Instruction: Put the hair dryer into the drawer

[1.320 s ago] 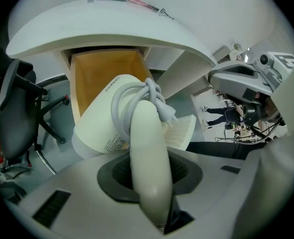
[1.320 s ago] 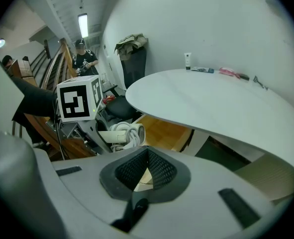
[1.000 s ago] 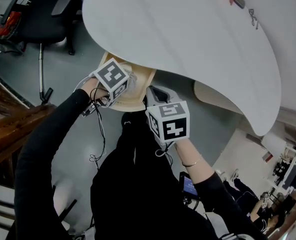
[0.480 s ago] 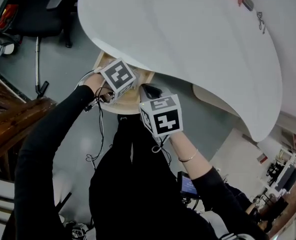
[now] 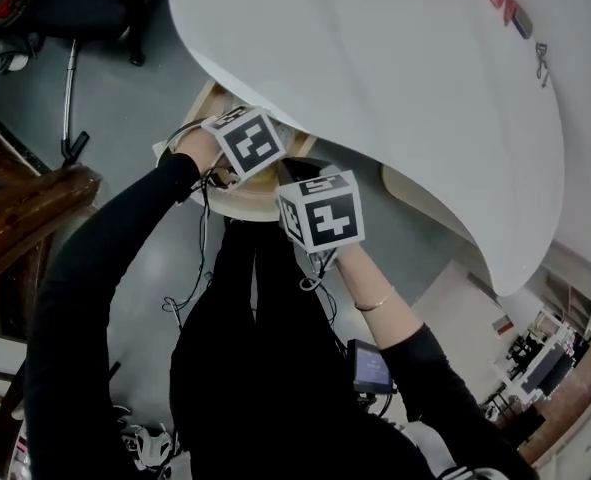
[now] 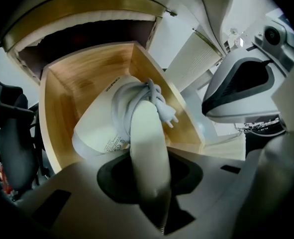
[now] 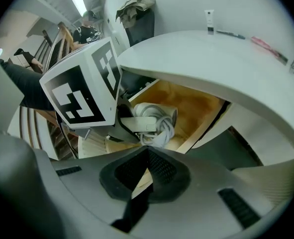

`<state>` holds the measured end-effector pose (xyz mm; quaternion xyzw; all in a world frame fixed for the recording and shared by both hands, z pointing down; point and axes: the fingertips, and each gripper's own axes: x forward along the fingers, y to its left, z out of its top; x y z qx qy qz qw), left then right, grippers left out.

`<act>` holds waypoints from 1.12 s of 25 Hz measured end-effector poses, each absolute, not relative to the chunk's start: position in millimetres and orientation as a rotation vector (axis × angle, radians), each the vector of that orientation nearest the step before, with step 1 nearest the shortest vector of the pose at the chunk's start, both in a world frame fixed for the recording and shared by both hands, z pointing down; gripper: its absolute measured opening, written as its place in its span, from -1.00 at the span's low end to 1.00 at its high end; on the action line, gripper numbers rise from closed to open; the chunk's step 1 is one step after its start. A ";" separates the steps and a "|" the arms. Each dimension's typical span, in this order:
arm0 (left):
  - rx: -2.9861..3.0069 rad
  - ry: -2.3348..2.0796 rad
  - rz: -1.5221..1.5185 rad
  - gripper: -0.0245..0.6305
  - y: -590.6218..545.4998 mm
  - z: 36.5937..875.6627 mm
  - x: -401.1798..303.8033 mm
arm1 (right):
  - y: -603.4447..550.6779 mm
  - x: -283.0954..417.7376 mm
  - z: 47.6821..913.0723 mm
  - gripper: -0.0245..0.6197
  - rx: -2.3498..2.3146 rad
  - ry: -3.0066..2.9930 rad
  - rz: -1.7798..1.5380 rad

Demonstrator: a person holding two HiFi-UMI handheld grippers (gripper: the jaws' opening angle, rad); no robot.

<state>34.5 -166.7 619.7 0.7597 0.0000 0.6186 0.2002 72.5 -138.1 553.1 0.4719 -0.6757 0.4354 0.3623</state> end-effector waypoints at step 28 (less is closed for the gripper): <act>2.226 -0.119 1.692 -0.55 -181.6 639.6 50.5 | -144.8 68.9 567.4 -0.92 1.201 -1.697 1.108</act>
